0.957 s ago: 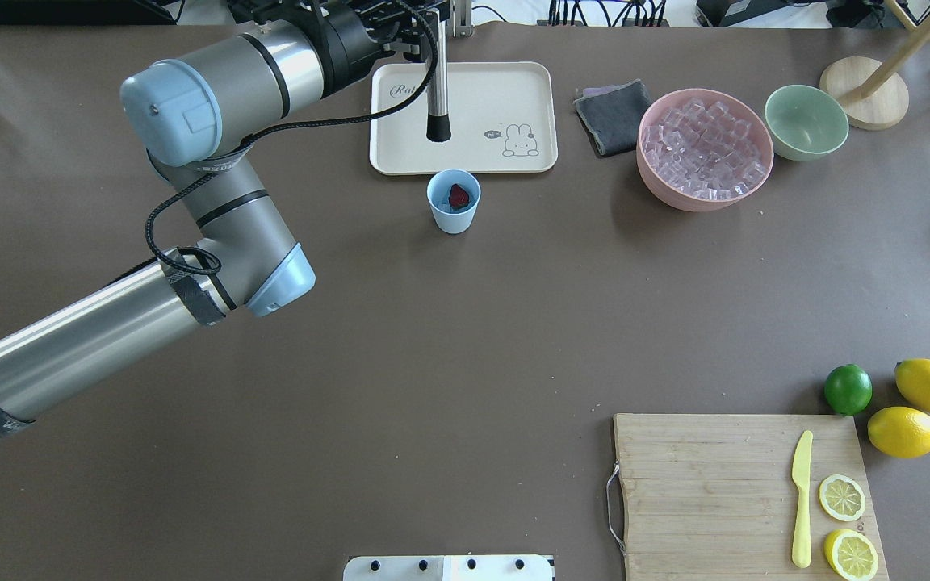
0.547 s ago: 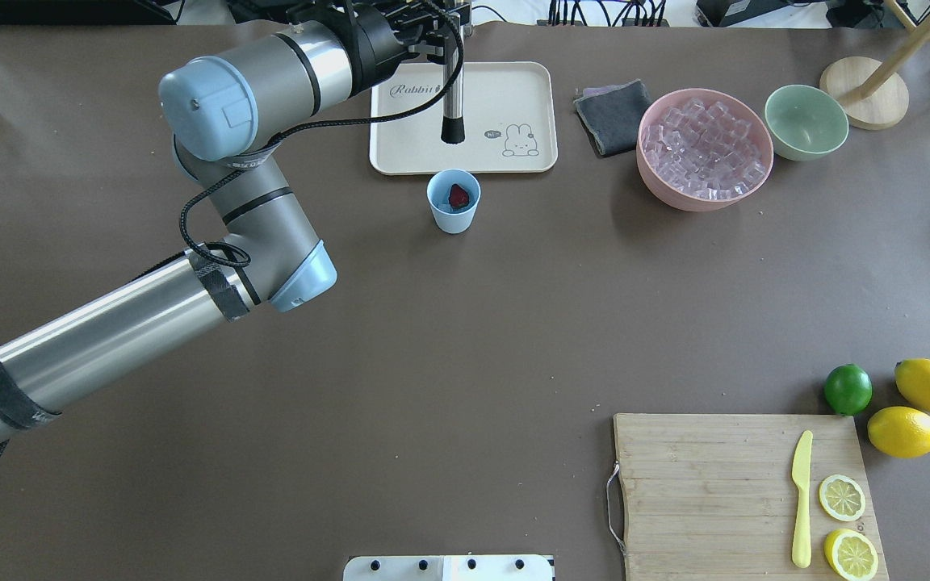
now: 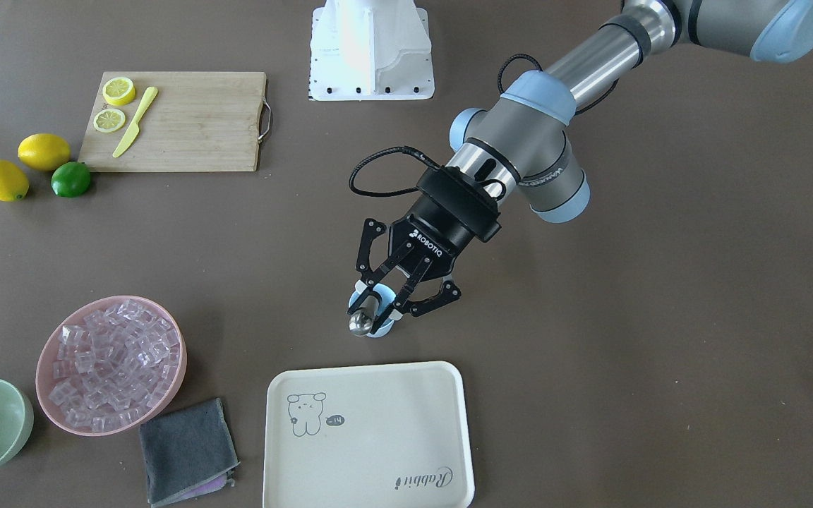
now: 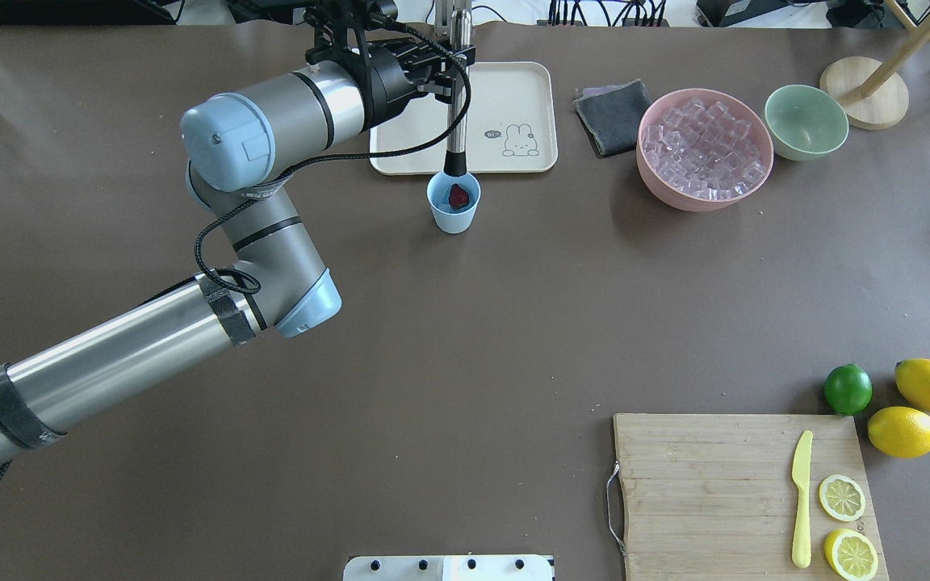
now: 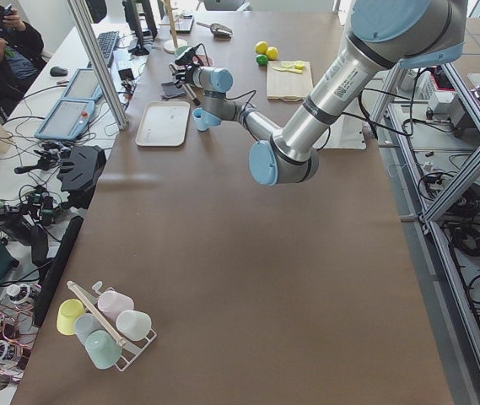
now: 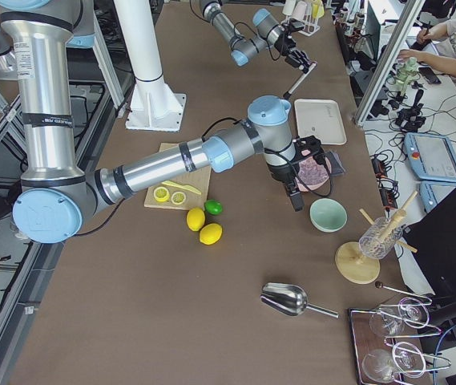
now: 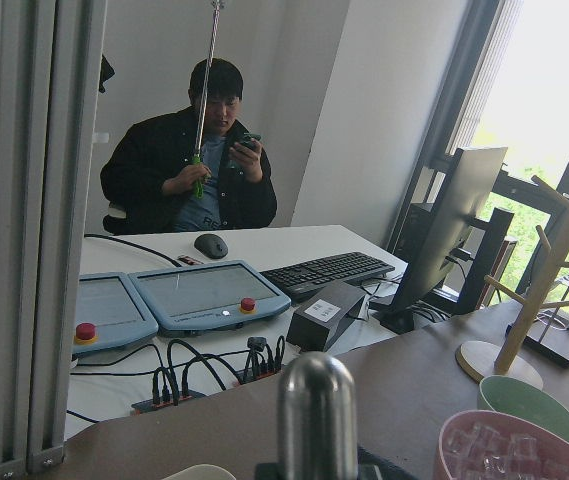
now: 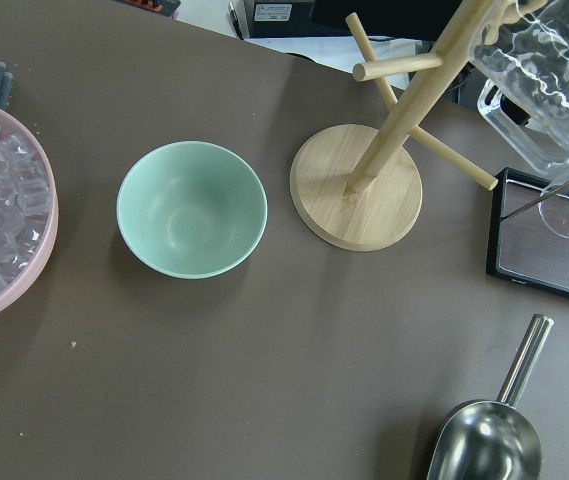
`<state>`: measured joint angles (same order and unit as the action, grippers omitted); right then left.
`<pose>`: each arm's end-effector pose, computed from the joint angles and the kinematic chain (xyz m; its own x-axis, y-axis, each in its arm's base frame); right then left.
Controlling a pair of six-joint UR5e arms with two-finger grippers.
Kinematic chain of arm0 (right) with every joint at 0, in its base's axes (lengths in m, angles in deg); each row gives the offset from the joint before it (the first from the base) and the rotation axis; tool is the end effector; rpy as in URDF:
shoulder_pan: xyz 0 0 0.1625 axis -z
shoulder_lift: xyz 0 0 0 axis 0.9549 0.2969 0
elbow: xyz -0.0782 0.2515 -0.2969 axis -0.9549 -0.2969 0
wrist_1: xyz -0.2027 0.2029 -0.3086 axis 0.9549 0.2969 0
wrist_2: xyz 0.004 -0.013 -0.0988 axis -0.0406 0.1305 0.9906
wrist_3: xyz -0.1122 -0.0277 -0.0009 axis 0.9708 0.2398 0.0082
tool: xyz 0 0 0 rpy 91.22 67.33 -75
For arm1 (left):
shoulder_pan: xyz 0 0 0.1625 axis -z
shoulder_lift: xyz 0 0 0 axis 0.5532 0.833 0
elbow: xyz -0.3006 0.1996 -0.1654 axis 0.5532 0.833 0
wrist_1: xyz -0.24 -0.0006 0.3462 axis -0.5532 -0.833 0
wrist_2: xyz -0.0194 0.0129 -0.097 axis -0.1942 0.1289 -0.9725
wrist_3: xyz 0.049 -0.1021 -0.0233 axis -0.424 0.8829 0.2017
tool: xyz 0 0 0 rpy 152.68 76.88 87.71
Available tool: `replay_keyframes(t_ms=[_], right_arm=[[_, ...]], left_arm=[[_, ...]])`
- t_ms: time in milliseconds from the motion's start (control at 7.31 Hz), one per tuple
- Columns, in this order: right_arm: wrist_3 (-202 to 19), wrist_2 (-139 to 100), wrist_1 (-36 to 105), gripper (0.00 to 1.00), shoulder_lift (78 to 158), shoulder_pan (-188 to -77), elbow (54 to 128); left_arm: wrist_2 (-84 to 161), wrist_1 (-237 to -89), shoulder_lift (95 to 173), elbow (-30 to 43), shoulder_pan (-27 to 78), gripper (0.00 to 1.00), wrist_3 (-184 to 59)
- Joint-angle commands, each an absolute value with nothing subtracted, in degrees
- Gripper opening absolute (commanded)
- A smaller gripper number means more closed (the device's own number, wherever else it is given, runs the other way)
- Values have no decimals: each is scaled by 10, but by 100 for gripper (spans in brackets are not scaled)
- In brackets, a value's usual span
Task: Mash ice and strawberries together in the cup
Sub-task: 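Lower the pestle into the cup onto the ice and strawberry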
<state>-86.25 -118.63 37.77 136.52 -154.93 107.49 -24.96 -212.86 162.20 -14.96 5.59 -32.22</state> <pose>0.0007 -0.5259 0.4451 0.8099 -0.2161 0.5453 -0.0401 0.9071 0.4189 0.4803 -0.5767 0.1232 0.3655 0.6134 -0.7001 0.6199 0.4007 0.6747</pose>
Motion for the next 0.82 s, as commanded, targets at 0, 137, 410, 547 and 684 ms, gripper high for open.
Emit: replay_keyframes(t_ms=[0, 137, 410, 547, 684], right_arm=[[-862, -1186, 375, 100, 1375, -1550, 1080], [-862, -1186, 375, 100, 1378, -1551, 1083], [-862, -1186, 375, 100, 1388, -1553, 1091], [-862, -1186, 375, 100, 1394, -1553, 1096], [-862, -1186, 375, 100, 1400, -1553, 1102]], left_arm=[[-250, -2128, 1621, -150, 46, 0, -321], [-251, -2127, 1620, -150, 46, 0, -321], [-250, -2125, 1622, -159, 47, 0, -322], [-250, -2121, 1623, -165, 47, 0, -322], [-250, -2121, 1624, -171, 47, 0, -322]])
